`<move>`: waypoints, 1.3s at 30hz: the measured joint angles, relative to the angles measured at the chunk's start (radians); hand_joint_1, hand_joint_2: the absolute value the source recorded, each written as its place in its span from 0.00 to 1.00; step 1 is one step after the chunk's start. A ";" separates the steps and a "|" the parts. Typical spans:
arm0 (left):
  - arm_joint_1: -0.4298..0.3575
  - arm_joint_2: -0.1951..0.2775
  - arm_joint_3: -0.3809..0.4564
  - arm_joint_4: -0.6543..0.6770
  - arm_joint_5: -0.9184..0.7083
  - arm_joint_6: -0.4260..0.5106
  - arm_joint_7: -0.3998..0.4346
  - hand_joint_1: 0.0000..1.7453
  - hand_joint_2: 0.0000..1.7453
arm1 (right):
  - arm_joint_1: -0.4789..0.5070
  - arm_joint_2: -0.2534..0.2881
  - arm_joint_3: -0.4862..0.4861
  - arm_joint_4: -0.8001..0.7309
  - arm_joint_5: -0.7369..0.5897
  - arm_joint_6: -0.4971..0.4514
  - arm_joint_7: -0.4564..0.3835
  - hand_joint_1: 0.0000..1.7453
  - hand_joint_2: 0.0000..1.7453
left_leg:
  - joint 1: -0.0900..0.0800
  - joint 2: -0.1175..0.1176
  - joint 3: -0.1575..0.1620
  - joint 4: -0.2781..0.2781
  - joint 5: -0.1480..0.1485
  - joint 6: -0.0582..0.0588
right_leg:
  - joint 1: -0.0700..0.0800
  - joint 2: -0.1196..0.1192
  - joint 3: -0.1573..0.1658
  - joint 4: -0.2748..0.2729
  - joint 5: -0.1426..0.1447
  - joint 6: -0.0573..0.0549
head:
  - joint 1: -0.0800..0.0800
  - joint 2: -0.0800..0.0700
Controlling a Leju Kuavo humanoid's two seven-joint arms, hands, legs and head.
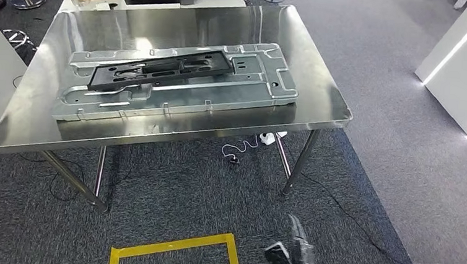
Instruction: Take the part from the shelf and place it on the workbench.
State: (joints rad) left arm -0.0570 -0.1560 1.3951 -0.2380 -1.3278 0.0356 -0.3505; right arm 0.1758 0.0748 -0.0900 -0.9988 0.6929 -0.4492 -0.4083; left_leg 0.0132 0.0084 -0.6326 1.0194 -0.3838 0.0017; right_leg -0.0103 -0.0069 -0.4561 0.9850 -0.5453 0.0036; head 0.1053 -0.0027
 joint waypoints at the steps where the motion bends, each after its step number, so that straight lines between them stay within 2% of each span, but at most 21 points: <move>1: 0.001 -0.001 0.004 0.000 0.001 0.001 -0.001 0.00 0.00 | -0.014 0.005 -0.079 0.093 0.010 -0.003 -0.023 0.00 0.00 | 0.001 -0.002 -0.006 0.006 -0.012 -0.005 | -0.002 -0.003 -0.009 -0.003 0.012 -0.009 | 0.000 0.000; 3: 0.004 -0.002 0.009 0.000 0.000 0.001 -0.004 0.00 0.00 | -0.036 0.014 -0.195 0.235 0.024 0.002 -0.016 0.00 0.00 | 0.004 -0.004 -0.026 0.066 -0.095 -0.013 | -0.005 -0.009 -0.036 -0.008 0.040 -0.025 | 0.000 0.000; 5: 0.006 -0.003 0.011 0.000 -0.002 0.004 -0.004 0.00 0.00 | -0.059 0.025 -0.286 0.358 0.028 0.029 0.025 0.00 0.00 | 0.004 -0.004 -0.048 0.187 -0.196 -0.019 | -0.001 -0.009 -0.069 -0.005 0.064 -0.031 | -0.001 0.000; 7: 0.004 -0.003 0.011 0.000 -0.004 0.008 -0.005 0.00 0.00 | -0.073 0.037 -0.364 0.456 0.027 0.052 0.056 0.00 0.00 | 0.004 -0.004 -0.041 0.274 -0.208 -0.021 | 0.002 -0.011 -0.107 0.006 0.086 -0.030 | -0.001 0.000; 8: 0.003 -0.003 0.011 0.000 -0.005 0.009 -0.005 0.00 0.00 | -0.078 0.041 -0.395 0.491 0.027 0.057 0.061 0.00 0.00 | 0.004 -0.004 -0.015 0.270 -0.181 -0.020 | 0.003 -0.012 -0.127 0.014 0.095 -0.028 | -0.001 0.000; 10: 0.001 -0.003 0.011 0.000 -0.007 0.011 -0.005 0.00 0.00 | -0.088 0.049 -0.436 0.543 0.027 0.061 0.063 0.00 0.00 | 0.003 -0.005 0.083 0.162 -0.142 -0.011 | 0.004 -0.011 -0.161 0.031 0.112 -0.024 | -0.001 0.000; 12: -0.003 -0.003 0.011 0.000 -0.008 0.011 -0.005 0.00 0.00 | -0.098 0.055 -0.466 0.581 0.027 0.064 0.066 0.00 0.00 | -0.003 -0.007 0.181 0.016 -0.162 0.002 | 0.006 -0.008 -0.180 0.041 0.130 -0.015 | -0.001 0.000; 13: -0.004 -0.004 0.011 0.000 -0.009 0.012 -0.006 0.00 0.00 | -0.103 0.057 -0.480 0.598 0.023 0.076 0.073 0.00 0.00 | -0.006 -0.007 0.205 -0.028 -0.175 0.008 | 0.005 -0.008 -0.184 0.041 0.140 -0.009 | -0.001 0.000; 15: -0.005 -0.005 0.011 0.000 -0.010 0.014 -0.007 0.00 0.00 | -0.111 0.058 -0.512 0.631 0.005 0.128 0.125 0.00 0.00 | -0.007 -0.005 0.200 -0.046 -0.165 0.021 | 0.004 -0.008 -0.187 0.034 0.159 0.003 | -0.001 0.000; 17: -0.007 -0.007 0.011 0.000 -0.011 0.016 -0.007 0.00 0.00 | -0.120 0.059 -0.549 0.664 -0.005 0.202 0.225 0.00 0.00 | -0.003 -0.003 0.182 -0.053 -0.141 0.038 | 0.002 -0.002 -0.198 0.054 0.128 0.014 | -0.001 0.000; 20: -0.007 -0.008 0.011 0.000 -0.018 0.019 -0.003 0.00 0.00 | -0.129 0.061 -0.592 0.706 0.009 0.300 0.378 0.00 0.00 | -0.003 -0.008 0.139 -0.057 -0.109 0.054 | -0.002 0.004 -0.235 0.209 -0.020 0.025 | -0.001 0.000; 21: -0.005 -0.008 0.011 0.000 -0.021 0.019 -0.001 0.00 0.00 | -0.130 0.063 -0.600 0.717 0.012 0.325 0.405 0.00 0.00 | -0.004 -0.012 0.124 -0.055 -0.097 0.054 | -0.003 0.004 -0.244 0.269 -0.043 0.028 | -0.001 0.000; 23: -0.003 -0.008 0.010 0.000 -0.030 0.019 0.001 0.00 0.00 | -0.132 0.068 -0.615 0.731 0.013 0.361 0.425 0.00 0.00 | -0.004 -0.021 0.093 -0.050 -0.075 0.048 | -0.004 0.006 -0.225 0.311 -0.010 0.030 | -0.001 0.000; 24: -0.003 -0.009 0.009 0.000 -0.035 0.020 0.001 0.00 0.00 | -0.134 0.070 -0.622 0.735 0.014 0.375 0.426 0.00 0.00 | -0.004 -0.027 0.079 -0.047 -0.065 0.044 | -0.005 0.010 -0.189 0.280 0.021 0.029 | -0.001 0.000; 26: -0.004 -0.013 0.007 0.000 -0.042 0.020 0.000 0.00 0.00 | -0.138 0.072 -0.636 0.740 0.021 0.394 0.418 0.00 0.00 | -0.004 -0.040 0.055 -0.035 -0.051 0.035 | -0.006 0.045 -0.078 0.133 0.041 0.021 | -0.001 0.000; 28: -0.007 -0.016 0.003 -0.001 -0.048 0.020 -0.001 0.00 0.00 | -0.140 0.076 -0.647 0.744 0.033 0.409 0.403 0.00 0.00 | -0.005 -0.055 0.039 -0.025 -0.039 0.024 | -0.005 0.073 0.000 0.013 0.013 0.011 | -0.001 0.000; 30: -0.006 -0.016 -0.002 -0.002 -0.053 0.020 0.000 0.00 0.00 | -0.144 0.080 -0.656 0.748 0.046 0.421 0.389 0.00 0.00 | -0.005 -0.072 0.030 -0.022 -0.027 0.010 | -0.004 0.061 0.011 -0.017 0.001 0.002 | -0.001 0.000; 32: -0.004 -0.015 -0.006 -0.003 -0.055 0.021 0.001 0.00 0.00 | -0.148 0.082 -0.664 0.751 0.058 0.429 0.382 0.00 0.00 | -0.003 -0.066 0.016 0.001 -0.044 -0.001 | -0.006 0.036 0.007 -0.022 0.010 -0.012 | -0.002 0.000; 36: -0.002 -0.014 -0.011 -0.003 -0.058 0.022 0.003 0.00 0.00 | -0.148 0.084 -0.672 0.755 0.068 0.437 0.382 0.00 0.00 | 0.002 -0.021 -0.075 0.237 -0.182 -0.019 | -0.003 -0.020 -0.009 -0.018 0.020 -0.029 | -0.003 0.000; 38: 0.000 -0.014 -0.012 -0.003 -0.059 0.022 0.004 0.00 0.00 | -0.149 0.084 -0.672 0.758 0.074 0.444 0.390 0.00 0.00 | 0.002 -0.015 -0.068 0.268 -0.182 -0.023 | -0.002 -0.045 -0.017 -0.011 0.021 -0.028 | -0.003 0.000; 39: 0.001 -0.014 -0.012 -0.003 -0.060 0.022 0.005 0.00 0.00 | -0.151 0.085 -0.672 0.760 0.079 0.449 0.396 0.00 0.00 | 0.002 -0.009 -0.033 0.222 -0.156 -0.021 | -0.002 -0.057 -0.019 -0.008 0.020 -0.027 | -0.003 0.000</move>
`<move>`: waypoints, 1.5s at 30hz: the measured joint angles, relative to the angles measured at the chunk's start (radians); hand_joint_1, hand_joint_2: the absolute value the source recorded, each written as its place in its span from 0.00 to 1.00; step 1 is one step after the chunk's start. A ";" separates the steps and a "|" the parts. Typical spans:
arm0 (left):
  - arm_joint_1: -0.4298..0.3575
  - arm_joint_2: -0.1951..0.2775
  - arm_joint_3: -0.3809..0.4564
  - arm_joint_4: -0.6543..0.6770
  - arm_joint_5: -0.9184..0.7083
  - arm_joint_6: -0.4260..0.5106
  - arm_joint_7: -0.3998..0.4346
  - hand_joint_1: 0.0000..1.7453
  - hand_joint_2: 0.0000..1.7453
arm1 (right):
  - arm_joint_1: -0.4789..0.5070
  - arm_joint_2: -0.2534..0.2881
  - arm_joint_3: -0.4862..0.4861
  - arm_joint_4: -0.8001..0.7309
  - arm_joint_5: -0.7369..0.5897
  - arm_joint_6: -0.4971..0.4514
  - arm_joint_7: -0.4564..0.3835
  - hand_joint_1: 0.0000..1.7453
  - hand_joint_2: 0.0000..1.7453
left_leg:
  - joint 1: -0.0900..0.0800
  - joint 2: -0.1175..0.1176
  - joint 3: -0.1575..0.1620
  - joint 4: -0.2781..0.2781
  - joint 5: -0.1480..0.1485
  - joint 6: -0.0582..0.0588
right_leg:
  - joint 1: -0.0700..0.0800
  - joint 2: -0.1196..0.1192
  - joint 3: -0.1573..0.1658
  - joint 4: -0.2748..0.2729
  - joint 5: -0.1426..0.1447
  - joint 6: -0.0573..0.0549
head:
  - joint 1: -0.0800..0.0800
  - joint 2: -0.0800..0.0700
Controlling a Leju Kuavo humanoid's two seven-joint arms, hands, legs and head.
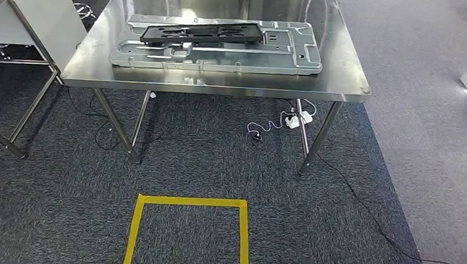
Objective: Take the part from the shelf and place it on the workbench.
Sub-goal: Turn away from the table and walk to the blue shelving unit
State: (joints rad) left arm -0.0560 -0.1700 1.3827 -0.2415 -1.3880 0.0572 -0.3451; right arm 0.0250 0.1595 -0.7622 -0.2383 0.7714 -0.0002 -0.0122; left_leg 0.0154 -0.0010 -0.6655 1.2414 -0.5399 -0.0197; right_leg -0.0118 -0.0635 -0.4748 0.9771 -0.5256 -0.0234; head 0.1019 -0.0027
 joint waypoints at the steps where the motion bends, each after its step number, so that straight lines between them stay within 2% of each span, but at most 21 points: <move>1: 0.000 0.000 0.000 0.000 -0.001 0.000 0.001 0.00 0.00 | -0.002 0.000 0.000 0.002 0.004 0.004 0.006 0.00 0.00 | -0.001 0.013 0.048 -0.074 0.028 0.003 | 0.000 -0.011 0.000 0.003 -0.002 0.002 | 0.000 0.000; 3: -0.001 0.000 -0.002 0.000 -0.003 0.000 0.002 0.00 0.00 | -0.004 0.002 0.000 0.006 0.009 0.010 0.012 0.00 0.00 | -0.009 0.050 0.124 -0.199 0.057 0.016 | 0.004 -0.029 0.000 0.008 -0.005 0.010 | 0.000 0.000; 4: -0.001 0.000 -0.002 0.000 -0.003 0.000 0.002 0.00 0.00 | -0.005 0.003 0.000 0.007 0.009 0.011 0.012 0.00 0.00 | -0.014 0.062 0.138 -0.229 0.057 0.024 | 0.006 -0.037 0.000 0.010 -0.006 0.014 | 0.000 0.000; 7: 0.000 0.000 -0.003 0.000 -0.003 0.000 0.003 0.00 0.00 | -0.014 0.004 0.000 0.010 0.011 0.012 0.014 0.00 0.00 | -0.014 0.047 0.133 -0.244 0.057 0.044 | 0.009 -0.049 0.003 0.014 -0.011 0.029 | 0.001 0.000; 9: -0.001 -0.001 -0.003 0.000 -0.004 0.000 0.004 0.00 0.00 | -0.017 0.004 0.000 0.011 0.019 0.015 0.024 0.00 0.00 | -0.007 0.029 0.131 -0.253 0.066 0.058 | 0.006 -0.004 -0.016 0.060 -0.047 0.040 | 0.001 0.000; 11: -0.003 -0.001 -0.004 0.000 -0.006 0.000 0.005 0.00 0.00 | -0.016 0.004 0.000 0.013 0.032 0.020 0.042 0.00 0.00 | -0.006 0.011 0.126 -0.254 0.072 0.067 | 0.001 0.049 -0.075 0.181 -0.116 0.046 | 0.002 0.000; 13: -0.004 -0.001 -0.004 0.000 -0.006 0.000 0.005 0.00 0.00 | -0.014 0.004 0.000 0.016 0.041 0.024 0.058 0.00 0.00 | -0.007 -0.011 0.119 -0.251 0.074 0.070 | -0.001 0.061 -0.127 0.286 -0.149 0.047 | 0.002 0.000; 15: -0.004 -0.001 -0.005 0.000 -0.009 0.000 0.005 0.00 0.00 | -0.014 0.004 0.001 0.018 0.058 0.029 0.068 0.00 0.00 | -0.007 -0.038 0.116 -0.244 0.075 0.069 | -0.002 0.064 -0.114 0.255 -0.103 0.046 | 0.002 0.000; 17: -0.004 -0.001 -0.006 0.000 -0.016 -0.001 0.006 0.00 0.00 | -0.014 0.002 0.006 0.019 0.088 0.032 0.079 0.00 0.00 | -0.008 -0.062 0.112 -0.234 0.073 0.063 | -0.004 0.100 -0.057 0.125 -0.032 0.041 | 0.002 0.000; 20: -0.010 0.000 -0.012 0.000 -0.022 -0.002 0.006 0.00 0.00 | -0.016 -0.001 0.015 0.021 0.113 0.031 0.077 0.00 0.00 | -0.008 -0.092 0.094 -0.220 0.077 0.044 | -0.003 0.146 -0.028 0.042 -0.011 0.034 | 0.002 0.000; 22: -0.010 0.003 -0.014 0.000 -0.020 -0.002 0.005 0.00 0.00 | -0.020 -0.002 0.016 0.021 0.112 0.030 0.066 0.00 0.00 | -0.004 -0.105 0.085 -0.218 0.081 0.031 | -0.004 0.123 -0.030 0.038 -0.005 0.026 | 0.002 0.000; 24: -0.009 0.006 -0.014 0.000 -0.015 -0.001 0.005 0.00 0.00 | -0.021 -0.004 0.016 0.021 0.110 0.031 0.060 0.00 0.00 | -0.005 -0.072 0.065 -0.180 0.056 0.022 | -0.008 0.097 -0.029 0.031 0.002 0.012 | 0.001 0.000; 27: -0.012 0.008 -0.014 0.000 -0.009 0.000 0.010 0.00 0.00 | -0.018 -0.004 0.016 0.023 0.108 0.035 0.060 0.00 0.00 | -0.003 -0.015 -0.015 -0.004 -0.038 0.011 | -0.004 0.053 -0.034 0.029 0.004 0.004 | 0.001 0.000; 29: -0.012 0.008 -0.013 0.000 -0.006 0.000 0.014 0.00 0.00 | -0.018 -0.003 0.016 0.026 0.108 0.039 0.066 0.00 0.00 | -0.003 -0.008 -0.036 0.057 -0.052 0.007 | -0.003 0.023 -0.035 0.030 0.003 0.003 | 0.001 0.000; 31: -0.008 0.008 -0.013 0.000 -0.005 0.001 0.016 0.00 0.00 | -0.020 0.000 0.016 0.027 0.108 0.042 0.074 0.00 0.00 | -0.003 0.005 0.019 -0.032 0.001 0.010 | -0.002 -0.002 -0.031 0.030 0.001 0.005 | 0.001 0.000; 34: -0.010 0.008 -0.013 0.000 -0.005 0.002 0.017 0.00 0.00 | -0.022 0.006 0.016 0.027 0.110 0.043 0.080 0.00 0.00 | -0.014 0.055 0.115 -0.211 0.053 0.027 | 0.004 -0.030 -0.026 0.031 -0.004 0.016 | 0.001 0.000; 37: -0.007 0.008 -0.013 0.000 -0.005 0.003 0.017 0.00 0.00 | -0.028 0.008 0.016 0.027 0.110 0.043 0.080 0.00 0.00 | -0.018 0.041 0.117 -0.232 0.057 0.041 | 0.007 -0.052 -0.021 0.029 -0.006 0.030 | 0.001 0.000; 40: -0.007 0.008 -0.013 0.000 -0.005 0.004 0.016 0.00 0.00 | -0.030 0.009 0.016 0.027 0.110 0.043 0.081 0.00 0.00 | -0.009 0.015 0.123 -0.248 0.070 0.059 | 0.004 0.003 -0.044 0.097 -0.058 0.044 | 0.002 0.000; 41: -0.008 0.008 -0.013 0.000 -0.004 0.004 0.016 0.00 0.00 | -0.028 0.009 0.015 0.027 0.110 0.043 0.081 0.00 0.00 | -0.009 0.006 0.120 -0.249 0.073 0.063 | 0.001 0.034 -0.073 0.159 -0.093 0.047 | 0.002 0.000; 43: -0.009 0.008 -0.013 0.000 -0.004 0.006 0.014 0.00 0.00 | -0.025 0.009 0.011 0.027 0.111 0.044 0.080 0.00 0.00 | -0.009 -0.015 0.115 -0.247 0.075 0.066 | -0.001 0.058 -0.138 0.288 -0.144 0.049 | 0.002 0.000; 45: -0.009 0.009 -0.013 0.000 -0.004 0.007 0.014 0.00 0.00 | -0.024 0.009 0.007 0.027 0.113 0.044 0.078 0.00 0.00 | -0.010 -0.041 0.114 -0.243 0.075 0.066 | -0.001 0.062 -0.151 0.301 -0.117 0.049 | 0.002 0.000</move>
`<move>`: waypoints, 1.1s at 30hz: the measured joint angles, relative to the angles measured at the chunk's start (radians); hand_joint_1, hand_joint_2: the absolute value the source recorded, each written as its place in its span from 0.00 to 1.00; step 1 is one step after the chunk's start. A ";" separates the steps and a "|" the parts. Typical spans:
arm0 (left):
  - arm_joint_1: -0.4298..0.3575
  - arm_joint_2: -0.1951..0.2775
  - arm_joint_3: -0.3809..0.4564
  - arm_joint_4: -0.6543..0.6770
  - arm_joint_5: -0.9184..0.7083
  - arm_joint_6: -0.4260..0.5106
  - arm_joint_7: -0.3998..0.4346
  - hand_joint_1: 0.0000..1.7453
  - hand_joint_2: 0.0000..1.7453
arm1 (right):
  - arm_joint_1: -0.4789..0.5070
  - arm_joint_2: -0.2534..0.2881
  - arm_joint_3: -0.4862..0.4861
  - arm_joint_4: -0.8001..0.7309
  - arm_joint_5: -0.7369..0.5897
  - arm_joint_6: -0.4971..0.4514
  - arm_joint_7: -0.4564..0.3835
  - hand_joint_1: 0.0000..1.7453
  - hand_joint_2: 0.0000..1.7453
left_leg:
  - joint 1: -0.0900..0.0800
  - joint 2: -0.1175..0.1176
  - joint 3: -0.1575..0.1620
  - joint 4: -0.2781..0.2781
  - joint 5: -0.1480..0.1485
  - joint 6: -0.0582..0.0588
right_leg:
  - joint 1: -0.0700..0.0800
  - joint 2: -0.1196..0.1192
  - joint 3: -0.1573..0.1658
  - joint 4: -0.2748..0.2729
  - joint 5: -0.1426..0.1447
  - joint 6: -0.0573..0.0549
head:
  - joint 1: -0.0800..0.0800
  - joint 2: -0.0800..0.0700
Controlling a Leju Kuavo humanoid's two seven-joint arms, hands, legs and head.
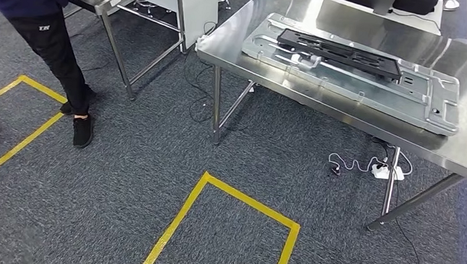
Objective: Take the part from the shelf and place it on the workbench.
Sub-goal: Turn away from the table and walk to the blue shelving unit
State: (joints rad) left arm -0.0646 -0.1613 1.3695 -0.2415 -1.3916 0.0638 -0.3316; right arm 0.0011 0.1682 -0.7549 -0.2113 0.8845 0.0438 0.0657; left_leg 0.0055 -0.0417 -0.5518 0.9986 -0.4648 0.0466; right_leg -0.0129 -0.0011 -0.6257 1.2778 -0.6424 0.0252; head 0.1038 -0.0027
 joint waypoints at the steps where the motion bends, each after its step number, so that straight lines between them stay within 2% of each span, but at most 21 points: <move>1: 0.000 0.000 0.000 0.000 0.000 0.000 0.000 0.00 0.00 | 0.000 0.000 -0.001 0.000 0.001 0.000 -0.002 0.00 0.00 | 0.000 -0.014 0.000 0.003 -0.001 -0.001 | 0.000 0.006 0.020 -0.051 0.040 -0.002 | 0.000 0.000; 3: -0.001 0.000 0.000 0.000 0.000 0.000 0.000 0.00 0.00 | 0.002 -0.001 -0.003 0.000 0.002 -0.001 -0.009 0.00 0.00 | 0.000 -0.038 -0.004 0.013 -0.004 -0.007 | -0.001 0.050 0.074 -0.186 0.108 -0.009 | 0.000 0.000; 5: -0.003 0.000 0.000 0.000 0.000 0.001 0.001 0.00 0.00 | 0.001 -0.003 -0.005 0.000 0.005 -0.003 -0.021 0.00 0.00 | 0.000 -0.059 -0.015 0.021 -0.004 -0.018 | 0.000 0.085 0.095 -0.248 0.124 -0.015 | 0.000 0.000; 6: -0.003 0.000 0.000 0.000 0.000 0.001 0.001 0.00 0.00 | 0.000 -0.003 -0.006 0.000 0.007 -0.003 -0.027 0.00 0.00 | 0.001 -0.069 -0.021 0.022 -0.002 -0.026 | 0.002 0.086 0.095 -0.252 0.122 -0.018 | 0.000 0.000; 7: -0.002 0.001 0.000 0.000 -0.001 0.001 0.002 0.00 0.00 | -0.002 -0.003 -0.006 0.000 0.009 -0.004 -0.032 0.00 0.00 | 0.003 -0.080 -0.024 0.021 0.001 -0.033 | 0.001 0.073 0.096 -0.254 0.125 -0.023 | 0.000 0.000; 9: 0.000 0.002 0.000 0.000 -0.001 0.001 0.003 0.00 0.00 | -0.003 -0.004 -0.006 0.000 0.013 -0.004 -0.036 0.00 0.00 | 0.004 -0.061 -0.036 0.043 -0.013 -0.043 | -0.003 0.045 0.101 -0.265 0.131 -0.036 | -0.001 0.000; 12: -0.004 0.004 0.000 0.000 -0.001 0.001 0.003 0.00 0.00 | 0.001 -0.005 -0.006 0.000 0.016 -0.004 -0.037 0.00 0.00 | 0.005 0.014 -0.112 0.206 -0.105 -0.055 | -0.002 0.000 0.102 -0.271 0.134 -0.047 | -0.004 0.000; 14: -0.004 0.004 0.000 0.000 -0.001 0.001 0.003 0.00 0.00 | 0.001 -0.005 -0.006 0.000 0.016 -0.004 -0.037 0.00 0.00 | 0.007 0.031 -0.155 0.301 -0.138 -0.061 | 0.000 -0.032 0.101 -0.271 0.132 -0.048 | -0.004 0.000; 15: -0.003 0.004 0.000 0.000 -0.001 0.001 0.003 0.00 0.00 | 0.001 -0.005 -0.006 0.000 0.016 -0.003 -0.037 0.00 0.00 | 0.008 0.035 -0.149 0.295 -0.126 -0.063 | 0.001 -0.046 0.101 -0.271 0.131 -0.048 | -0.004 0.000; 16: -0.001 0.005 0.000 0.000 -0.001 0.001 0.003 0.00 0.00 | 0.000 -0.005 -0.006 0.000 0.016 -0.003 -0.037 0.00 0.00 | 0.008 0.042 -0.121 0.247 -0.097 -0.062 | 0.000 -0.059 0.103 -0.271 0.130 -0.046 | -0.004 0.000; 18: 0.000 0.005 0.000 0.000 -0.001 0.001 0.003 0.00 0.00 | -0.001 -0.005 -0.006 0.000 0.016 -0.003 -0.037 0.00 0.00 | 0.005 0.074 -0.037 0.098 -0.037 -0.056 | 0.002 -0.082 0.109 -0.270 0.125 -0.039 | -0.004 0.000; 19: -0.001 0.005 0.000 0.000 -0.001 0.001 0.003 0.00 0.00 | -0.001 -0.005 -0.006 0.000 0.016 -0.003 -0.037 0.00 0.00 | 0.002 0.087 -0.008 0.045 -0.022 -0.050 | 0.004 -0.092 0.112 -0.270 0.123 -0.035 | -0.004 0.000; 20: -0.002 0.005 0.000 0.000 -0.001 0.001 0.003 0.00 0.00 | -0.002 -0.005 -0.006 0.000 0.016 -0.003 -0.037 0.00 0.00 | -0.002 0.093 0.005 0.017 -0.017 -0.045 | 0.006 -0.099 0.115 -0.270 0.122 -0.030 | -0.004 0.000; 22: 0.001 0.006 0.000 0.000 -0.001 0.001 0.003 0.00 0.00 | -0.008 -0.004 -0.006 0.000 0.016 -0.003 -0.037 0.00 0.00 | -0.004 0.081 0.002 0.010 -0.017 -0.033 | 0.007 -0.112 0.120 -0.273 0.121 -0.019 | -0.004 0.000; 23: 0.003 0.006 0.000 0.000 -0.001 0.001 0.003 0.00 0.00 | -0.011 -0.004 -0.006 -0.001 0.016 -0.003 -0.037 0.00 0.00 | -0.002 0.073 0.003 0.006 -0.014 -0.028 | 0.006 -0.106 0.122 -0.270 0.117 -0.013 | -0.004 0.000; 25: 0.003 0.006 0.000 0.000 -0.001 0.001 0.003 0.00 0.00 | -0.012 -0.004 -0.007 -0.001 0.016 -0.003 -0.037 0.00 0.00 | 0.003 0.057 0.006 -0.003 -0.006 -0.014 | 0.004 -0.060 0.107 -0.229 0.083 -0.004 | -0.003 0.000; 27: 0.000 0.006 0.000 0.000 -0.001 0.001 0.004 0.00 0.00 | -0.008 -0.005 -0.007 -0.001 0.016 -0.003 -0.036 0.00 0.00 | 0.004 0.040 0.005 -0.004 -0.001 -0.006 | 0.001 -0.011 0.049 -0.110 0.016 -0.003 | -0.003 0.000; 29: -0.001 0.006 0.000 0.000 -0.002 0.001 0.004 0.00 0.00 | -0.004 -0.005 -0.008 0.000 0.017 -0.002 -0.033 0.00 0.00 | 0.002 0.018 0.002 -0.003 0.000 -0.004 | 0.000 -0.001 -0.011 0.004 -0.020 -0.003 | -0.003 0.000; 30: -0.001 0.006 0.000 0.000 -0.002 0.001 0.004 0.00 0.00 | -0.003 -0.005 -0.009 0.000 0.017 -0.002 -0.031 0.00 0.00 | 0.001 0.004 0.002 -0.002 0.000 -0.004 | 0.000 0.000 -0.019 0.014 -0.007 -0.004 | -0.003 0.000; 31: -0.001 0.006 0.000 0.000 -0.003 0.001 0.005 0.00 0.00 | -0.002 -0.005 -0.011 0.000 0.017 -0.001 -0.030 0.00 0.00 | 0.001 -0.010 0.003 0.001 -0.001 -0.004 | 0.000 0.003 -0.009 -0.017 0.025 -0.005 | -0.003 0.000; 33: 0.000 0.004 0.000 0.000 -0.003 0.001 0.008 0.00 0.00 | 0.000 -0.005 -0.014 0.000 0.018 0.000 -0.030 0.00 0.00 | 0.001 -0.037 0.002 0.007 -0.003 -0.009 | -0.002 0.037 0.048 -0.151 0.100 -0.011 | -0.003 0.000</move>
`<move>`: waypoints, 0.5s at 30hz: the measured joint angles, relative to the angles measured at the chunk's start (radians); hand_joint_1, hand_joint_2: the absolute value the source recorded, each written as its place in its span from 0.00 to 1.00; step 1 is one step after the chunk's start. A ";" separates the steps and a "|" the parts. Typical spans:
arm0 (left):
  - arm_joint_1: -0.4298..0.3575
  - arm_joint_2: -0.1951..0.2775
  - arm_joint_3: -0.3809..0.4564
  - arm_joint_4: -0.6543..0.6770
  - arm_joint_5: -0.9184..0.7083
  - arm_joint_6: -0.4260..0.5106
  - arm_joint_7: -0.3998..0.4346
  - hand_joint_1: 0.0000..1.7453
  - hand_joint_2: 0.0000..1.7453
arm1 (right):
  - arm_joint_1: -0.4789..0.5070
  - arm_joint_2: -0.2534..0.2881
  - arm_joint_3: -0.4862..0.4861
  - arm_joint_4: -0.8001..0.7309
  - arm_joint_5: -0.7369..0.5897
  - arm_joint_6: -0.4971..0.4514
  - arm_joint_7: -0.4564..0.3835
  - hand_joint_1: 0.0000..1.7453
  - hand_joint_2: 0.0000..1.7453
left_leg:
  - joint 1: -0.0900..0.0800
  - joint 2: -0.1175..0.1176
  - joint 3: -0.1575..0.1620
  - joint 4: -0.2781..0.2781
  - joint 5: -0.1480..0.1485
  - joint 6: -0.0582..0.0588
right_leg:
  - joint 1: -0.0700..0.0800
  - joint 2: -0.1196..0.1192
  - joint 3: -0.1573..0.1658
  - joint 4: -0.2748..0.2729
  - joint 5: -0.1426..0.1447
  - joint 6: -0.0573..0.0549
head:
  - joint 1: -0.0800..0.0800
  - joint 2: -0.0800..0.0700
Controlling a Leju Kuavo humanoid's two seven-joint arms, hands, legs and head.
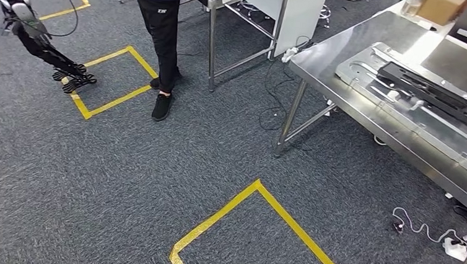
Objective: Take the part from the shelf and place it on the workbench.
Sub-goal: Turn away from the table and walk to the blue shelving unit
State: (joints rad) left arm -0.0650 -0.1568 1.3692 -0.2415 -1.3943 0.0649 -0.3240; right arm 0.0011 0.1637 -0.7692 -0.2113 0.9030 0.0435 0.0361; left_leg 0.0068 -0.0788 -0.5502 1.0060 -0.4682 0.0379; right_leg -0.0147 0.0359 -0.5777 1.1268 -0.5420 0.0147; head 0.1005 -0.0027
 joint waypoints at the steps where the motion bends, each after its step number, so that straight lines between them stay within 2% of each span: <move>1: 0.000 -0.001 0.000 0.000 0.000 0.000 0.002 0.00 0.00 | 0.000 0.000 -0.002 0.000 0.001 0.000 0.000 0.00 0.00 | -0.001 -0.012 -0.003 0.005 -0.002 -0.004 | 0.000 0.020 0.022 -0.056 0.023 -0.003 | 0.000 0.000; 2: 0.000 -0.003 0.000 0.000 0.000 0.000 0.003 0.00 0.00 | 0.001 0.001 -0.004 0.000 0.001 0.001 0.001 0.00 0.00 | 0.000 -0.022 -0.007 0.009 -0.003 -0.010 | 0.001 0.035 0.035 -0.089 0.032 -0.006 | 0.000 0.000; 3: 0.000 -0.004 0.000 0.000 0.000 0.000 0.004 0.00 0.00 | 0.000 0.001 -0.006 0.000 0.002 0.001 0.001 0.00 0.00 | 0.001 -0.031 -0.012 0.010 -0.002 -0.017 | 0.003 0.041 0.037 -0.098 0.030 -0.009 | 0.000 0.000; 5: 0.002 -0.004 0.000 0.000 0.000 0.000 0.006 0.00 0.00 | -0.003 0.002 -0.009 0.000 0.006 0.001 0.003 0.00 0.00 | 0.003 -0.045 -0.018 0.009 0.000 -0.029 | 0.004 0.016 0.039 -0.104 0.035 -0.018 | 0.000 0.000; 6: 0.002 -0.004 0.000 0.000 0.000 0.000 0.008 0.00 0.00 | -0.003 0.002 -0.010 0.000 0.008 0.002 0.003 0.00 0.00 | 0.003 -0.035 -0.023 0.018 -0.006 -0.034 | 0.003 0.004 0.042 -0.109 0.037 -0.025 | 0.000 0.000; 7: 0.002 -0.005 0.000 0.000 0.000 0.000 0.009 0.00 0.00 | -0.003 0.003 -0.011 0.000 0.011 0.002 0.004 0.00 0.00 | 0.002 -0.014 -0.035 0.045 -0.024 -0.038 | 0.000 -0.010 0.045 -0.115 0.040 -0.033 | 0.000 0.000; 9: -0.001 -0.006 0.000 0.000 0.000 0.000 0.011 0.00 0.00 | 0.000 0.004 -0.014 0.000 0.016 0.004 0.003 0.00 0.00 | 0.002 0.042 -0.089 0.160 -0.089 -0.045 | 0.001 -0.039 0.047 -0.120 0.041 -0.043 | 0.000 0.000; 10: -0.002 -0.006 0.000 0.000 0.000 0.000 0.011 0.00 0.00 | 0.002 0.005 -0.015 0.000 0.017 0.005 0.003 0.00 0.00 | 0.003 0.057 -0.122 0.229 -0.121 -0.049 | 0.003 -0.054 0.047 -0.120 0.040 -0.045 | 0.000 0.000; 11: -0.003 -0.006 0.000 0.000 0.000 0.000 0.012 0.00 0.00 | 0.003 0.005 -0.016 0.000 0.018 0.006 0.003 0.00 0.00 | 0.005 0.064 -0.147 0.282 -0.139 -0.052 | 0.004 -0.069 0.047 -0.120 0.038 -0.046 | 0.000 0.000; 12: -0.002 -0.006 0.000 0.000 0.000 0.000 0.012 0.00 0.00 | 0.003 0.005 -0.017 0.000 0.018 0.006 0.003 0.00 0.00 | 0.006 0.069 -0.154 0.298 -0.137 -0.054 | 0.005 -0.084 0.048 -0.120 0.036 -0.045 | 0.000 0.000; 13: -0.001 -0.006 0.000 0.000 0.000 0.000 0.012 0.00 0.00 | 0.002 0.006 -0.017 0.000 0.018 0.006 0.004 0.00 0.00 | 0.007 0.074 -0.140 0.273 -0.115 -0.055 | 0.005 -0.097 0.050 -0.119 0.034 -0.044 | -0.001 0.000; 14: 0.001 -0.006 0.000 0.000 0.000 0.000 0.012 0.00 0.00 | 0.002 0.006 -0.017 0.000 0.018 0.007 0.004 0.00 0.00 | 0.007 0.083 -0.105 0.209 -0.080 -0.054 | 0.004 -0.110 0.053 -0.119 0.032 -0.041 | -0.001 0.000; 15: 0.002 -0.006 0.000 0.000 0.000 0.000 0.012 0.00 0.00 | 0.001 0.006 -0.017 0.000 0.018 0.007 0.004 0.00 0.00 | 0.006 0.105 -0.063 0.129 -0.048 -0.051 | 0.005 -0.121 0.058 -0.119 0.029 -0.038 | -0.001 0.000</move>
State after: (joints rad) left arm -0.0634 -0.1627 1.3695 -0.2415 -1.3947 0.0649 -0.3117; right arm 0.0019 0.1699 -0.7866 -0.2117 0.9210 0.0504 0.0400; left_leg 0.0128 0.0264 -0.6133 1.1345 -0.5163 -0.0128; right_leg -0.0094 -0.0856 -0.5201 1.0075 -0.5127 -0.0231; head 0.0999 -0.0028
